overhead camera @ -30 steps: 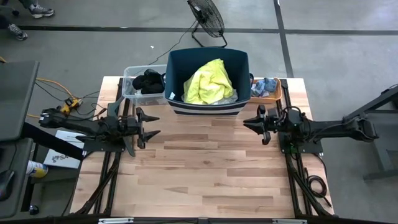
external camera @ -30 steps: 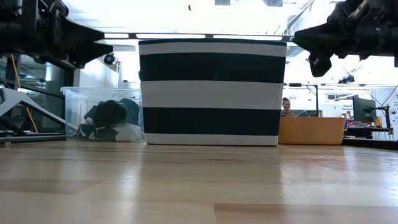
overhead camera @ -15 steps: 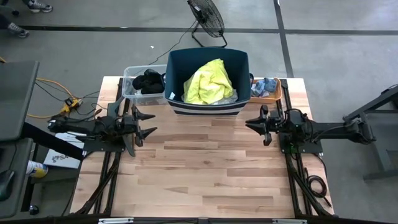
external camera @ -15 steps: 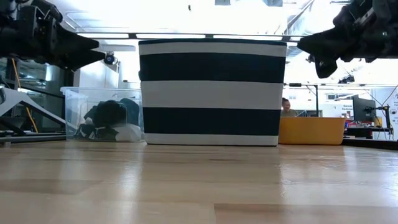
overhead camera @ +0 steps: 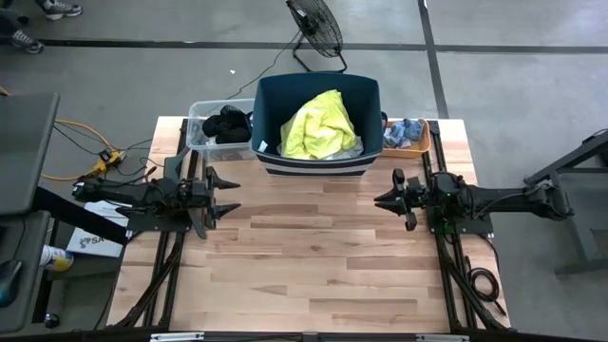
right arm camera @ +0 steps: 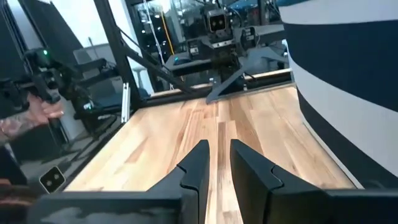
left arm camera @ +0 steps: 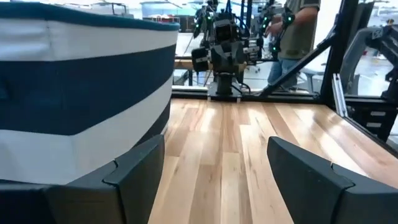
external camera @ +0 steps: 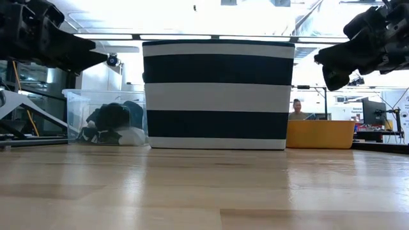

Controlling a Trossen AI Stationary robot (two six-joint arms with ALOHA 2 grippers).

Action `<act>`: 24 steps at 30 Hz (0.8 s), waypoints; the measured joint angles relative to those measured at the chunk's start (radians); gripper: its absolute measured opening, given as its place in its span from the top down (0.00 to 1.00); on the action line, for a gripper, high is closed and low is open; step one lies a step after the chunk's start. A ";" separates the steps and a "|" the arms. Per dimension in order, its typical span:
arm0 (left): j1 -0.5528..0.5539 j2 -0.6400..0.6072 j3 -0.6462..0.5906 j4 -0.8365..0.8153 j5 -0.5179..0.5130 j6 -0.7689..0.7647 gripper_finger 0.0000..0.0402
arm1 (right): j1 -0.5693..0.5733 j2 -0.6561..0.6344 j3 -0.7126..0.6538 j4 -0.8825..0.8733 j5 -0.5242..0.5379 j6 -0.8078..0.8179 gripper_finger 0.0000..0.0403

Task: Pick & Place Cloths
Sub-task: Return to Home Position

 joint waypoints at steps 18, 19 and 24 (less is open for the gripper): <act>0.001 -0.002 0.000 0.010 0.014 0.023 0.30 | -0.003 -0.003 -0.001 0.058 -0.072 -0.011 0.86; 0.001 -0.002 0.000 0.010 0.015 0.023 0.30 | -0.002 -0.003 -0.001 0.058 -0.073 -0.011 0.86; 0.001 -0.002 0.000 0.010 0.088 0.017 0.30 | 0.012 -0.003 -0.001 0.052 -0.095 -0.011 0.86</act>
